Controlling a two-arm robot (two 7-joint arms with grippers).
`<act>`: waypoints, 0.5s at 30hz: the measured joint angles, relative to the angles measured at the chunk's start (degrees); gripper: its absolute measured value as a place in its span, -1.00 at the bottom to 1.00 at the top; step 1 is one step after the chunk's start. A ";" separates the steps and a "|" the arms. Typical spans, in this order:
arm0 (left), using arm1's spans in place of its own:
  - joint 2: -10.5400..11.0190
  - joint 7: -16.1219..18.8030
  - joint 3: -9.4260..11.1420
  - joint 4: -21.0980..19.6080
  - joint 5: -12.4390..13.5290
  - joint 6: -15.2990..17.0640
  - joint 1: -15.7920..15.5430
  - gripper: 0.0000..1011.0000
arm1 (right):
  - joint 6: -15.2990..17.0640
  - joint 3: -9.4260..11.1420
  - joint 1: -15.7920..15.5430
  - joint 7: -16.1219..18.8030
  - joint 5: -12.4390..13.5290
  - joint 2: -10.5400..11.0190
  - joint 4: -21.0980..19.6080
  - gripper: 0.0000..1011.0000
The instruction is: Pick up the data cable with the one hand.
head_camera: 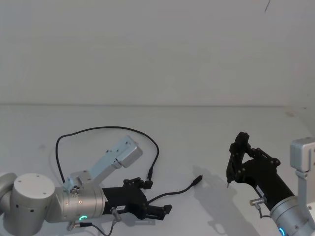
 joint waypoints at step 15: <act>-0.60 -0.14 0.98 1.57 0.09 0.88 -1.28 0.56 | 0.00 0.00 0.00 0.00 0.00 0.00 0.00 -0.45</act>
